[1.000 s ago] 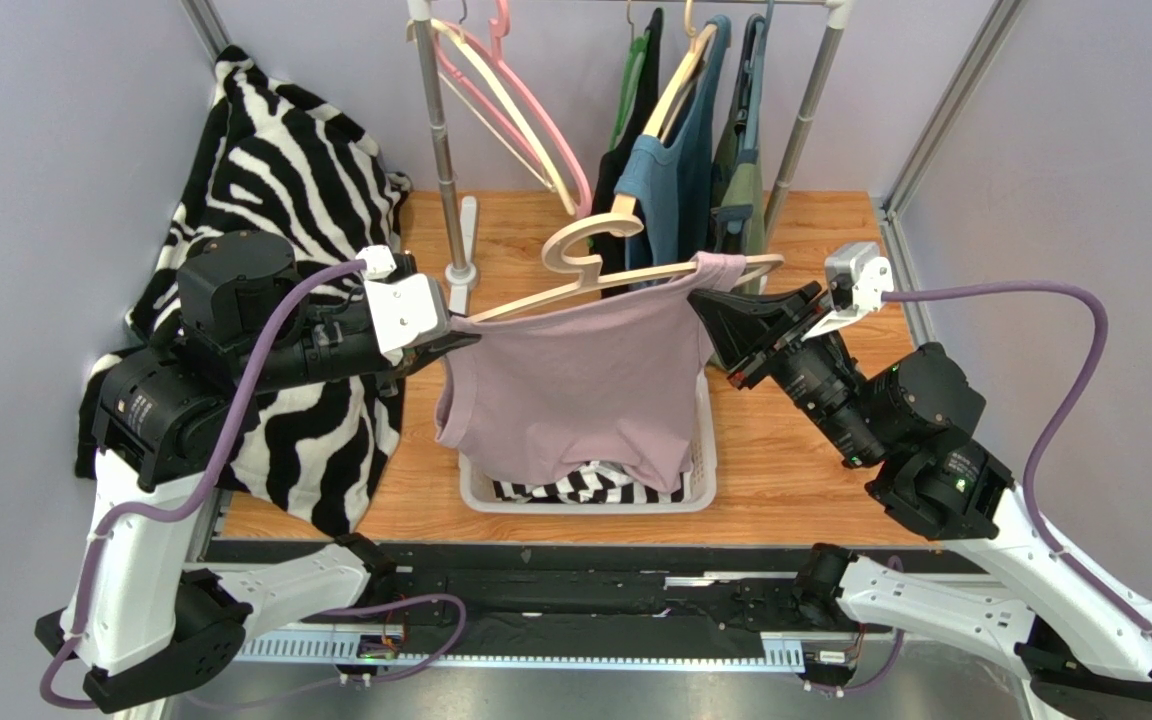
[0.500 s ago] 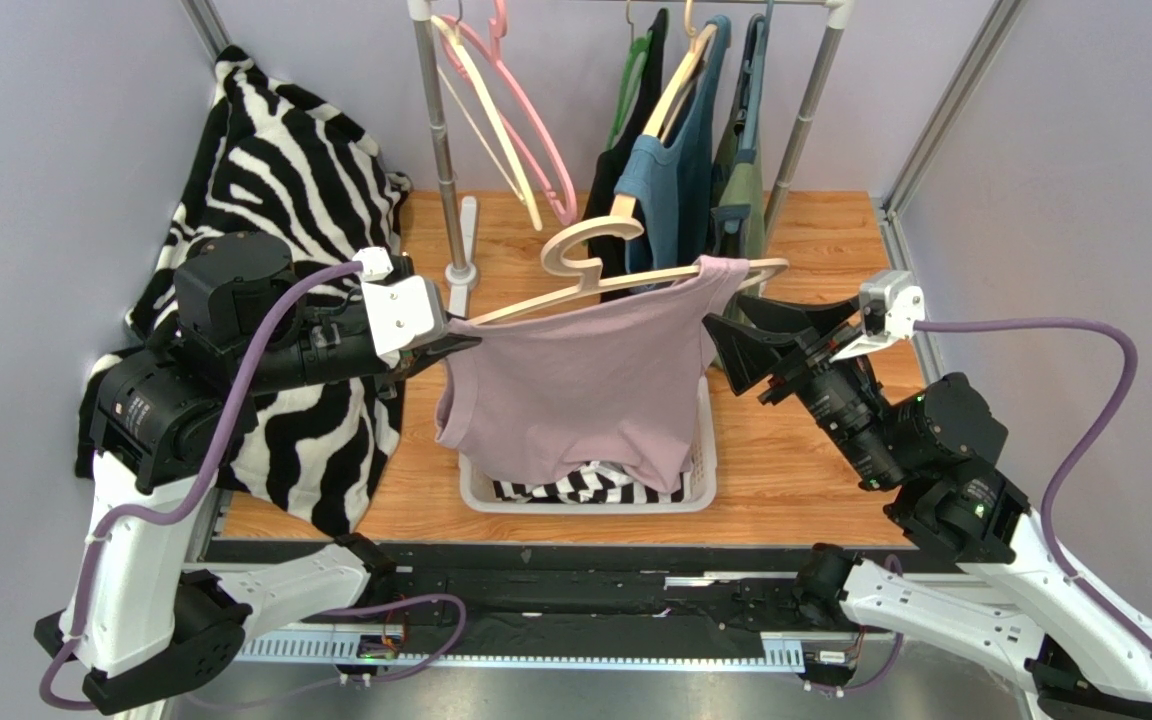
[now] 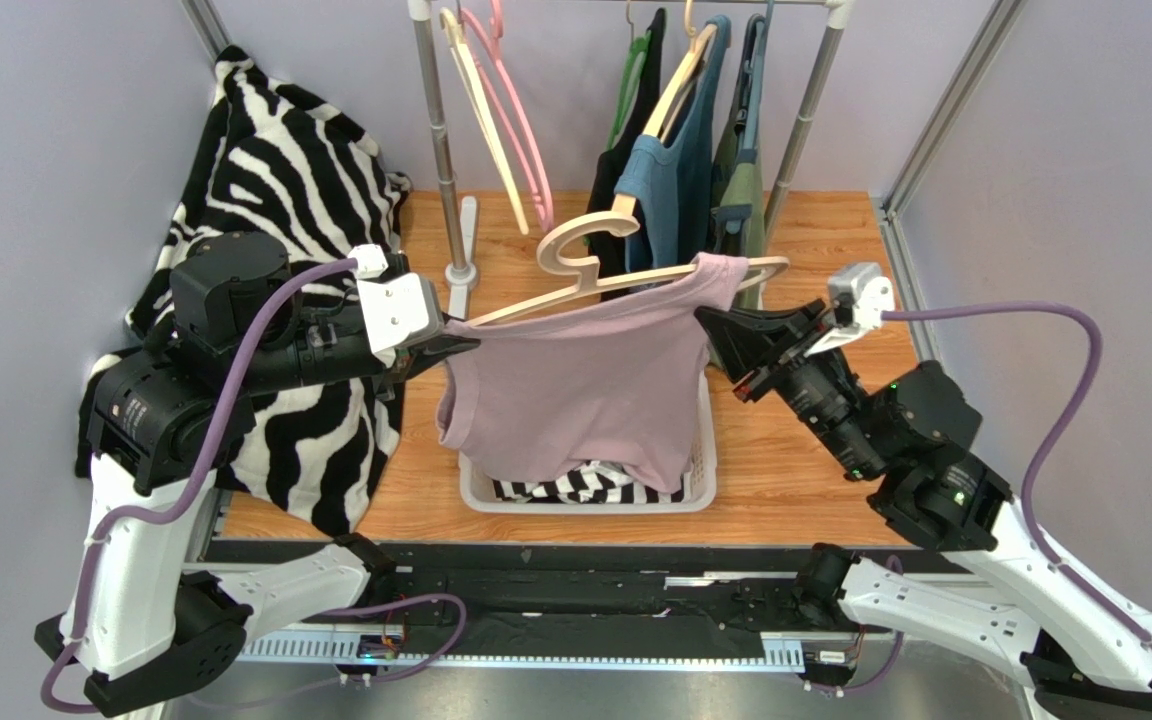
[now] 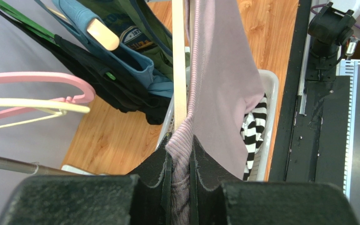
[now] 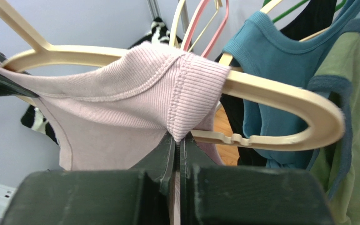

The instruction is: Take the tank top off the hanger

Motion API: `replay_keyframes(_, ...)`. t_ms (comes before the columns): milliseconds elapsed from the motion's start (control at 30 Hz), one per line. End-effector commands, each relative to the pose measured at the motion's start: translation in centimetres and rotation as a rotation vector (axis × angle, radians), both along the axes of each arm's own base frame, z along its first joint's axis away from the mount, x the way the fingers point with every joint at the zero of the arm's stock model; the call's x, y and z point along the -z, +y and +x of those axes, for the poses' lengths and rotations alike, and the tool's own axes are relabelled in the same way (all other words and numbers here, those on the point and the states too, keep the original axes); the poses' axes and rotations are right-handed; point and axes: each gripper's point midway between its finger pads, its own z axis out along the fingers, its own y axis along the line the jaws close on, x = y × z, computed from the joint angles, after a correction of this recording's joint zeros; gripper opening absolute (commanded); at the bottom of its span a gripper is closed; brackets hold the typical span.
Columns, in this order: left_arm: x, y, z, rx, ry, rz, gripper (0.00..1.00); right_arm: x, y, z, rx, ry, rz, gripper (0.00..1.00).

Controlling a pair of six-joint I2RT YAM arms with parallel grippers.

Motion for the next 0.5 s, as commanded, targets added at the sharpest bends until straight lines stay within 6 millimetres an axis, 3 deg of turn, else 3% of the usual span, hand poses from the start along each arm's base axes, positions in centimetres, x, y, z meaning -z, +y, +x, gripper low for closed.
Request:
replay_keyframes(0,-2.3,0.0,-0.5,0.013,-0.067,-0.067,0.0,-3.6,-3.0,-1.1,0.046,-0.068,0.117,0.0)
replay_keyframes(300,-2.1,0.4,-0.7,0.008,-0.069,-0.06,0.0,-4.0,-8.2,1.1,0.319,-0.033,0.147,0.0)
replay_keyframes(467,-2.1,0.6,-1.3,0.019,-0.072,-0.061,0.0,-2.7,-12.2,2.9,0.549,0.041,0.153,0.0)
